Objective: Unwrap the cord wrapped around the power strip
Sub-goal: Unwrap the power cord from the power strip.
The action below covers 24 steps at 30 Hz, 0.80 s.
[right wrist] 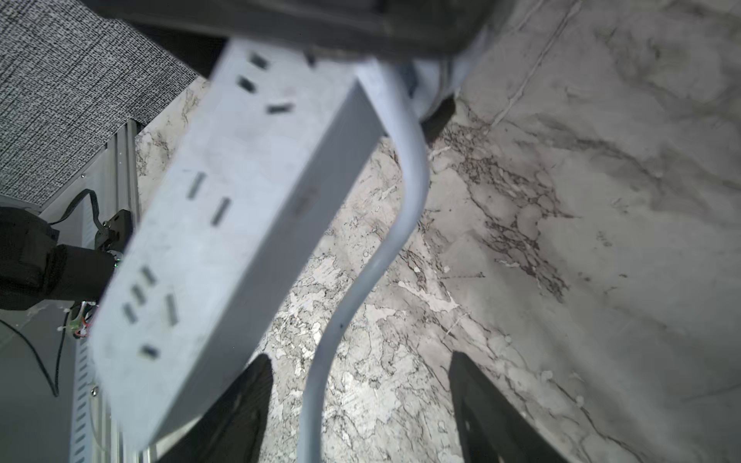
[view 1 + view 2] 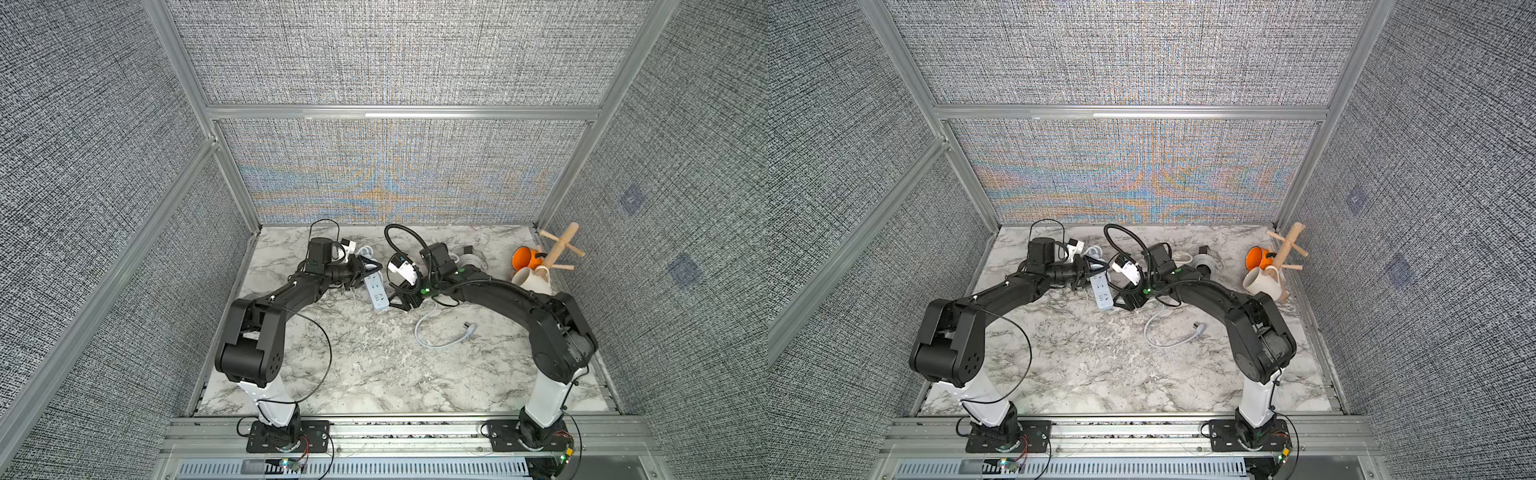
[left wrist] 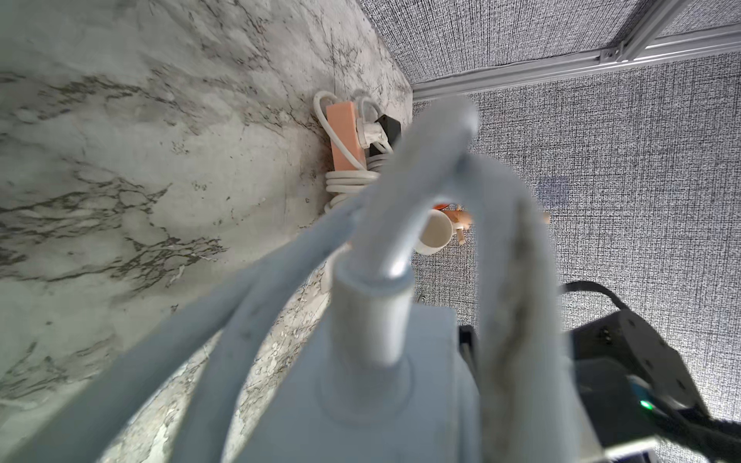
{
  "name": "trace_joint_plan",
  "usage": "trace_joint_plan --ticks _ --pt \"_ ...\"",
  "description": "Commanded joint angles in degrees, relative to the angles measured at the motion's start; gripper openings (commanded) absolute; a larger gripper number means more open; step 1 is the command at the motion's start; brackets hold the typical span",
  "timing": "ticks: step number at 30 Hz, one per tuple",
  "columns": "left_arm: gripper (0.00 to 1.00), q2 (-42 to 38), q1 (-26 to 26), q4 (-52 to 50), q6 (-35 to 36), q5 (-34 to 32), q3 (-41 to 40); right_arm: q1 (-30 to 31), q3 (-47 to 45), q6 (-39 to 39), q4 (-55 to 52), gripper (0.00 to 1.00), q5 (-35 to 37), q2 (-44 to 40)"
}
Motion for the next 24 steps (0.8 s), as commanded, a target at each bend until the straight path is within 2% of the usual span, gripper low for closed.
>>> trace_joint_plan --ticks 1,3,4,6,8,10,14,17,22,24 --pt "0.00 -0.90 0.06 2.31 -0.26 1.63 0.45 -0.37 -0.29 3.51 3.78 0.66 -1.97 1.46" --pt "0.00 -1.21 0.06 2.30 -0.15 1.77 0.25 -0.55 -0.83 4.54 5.59 0.62 -3.15 1.68" --pt "0.00 -1.39 0.02 2.31 -0.10 1.81 0.21 -0.69 -0.74 4.65 6.03 0.56 -3.95 1.88" --pt "0.00 -1.55 0.06 2.01 0.21 1.48 -0.27 -1.08 -0.78 5.24 6.74 0.40 -3.78 1.60" --pt "0.00 -1.64 0.06 0.92 1.24 0.42 -0.83 -2.00 -1.14 6.36 7.80 0.17 -3.56 0.63" --pt "0.00 -1.69 0.06 1.58 1.46 -0.54 -1.69 -2.91 -1.46 7.05 8.33 0.09 -2.93 -0.73" --pt "0.00 -0.40 0.05 15.36 -6.61 -1.03 -6.04 -4.07 -1.92 7.20 7.16 0.02 -1.05 -5.81" --pt "0.00 1.29 -0.08 19.06 -9.37 -3.56 -6.99 -4.06 -2.15 6.06 5.31 0.00 -0.78 -10.20" --pt "0.00 3.83 -0.11 27.66 -15.53 -7.87 -8.98 -3.65 -2.33 4.48 1.19 0.00 -0.74 -13.44" --pt "0.00 4.60 -0.37 29.74 -17.06 -8.75 -9.12 -3.29 -2.68 4.55 0.72 0.05 -1.06 -13.29"
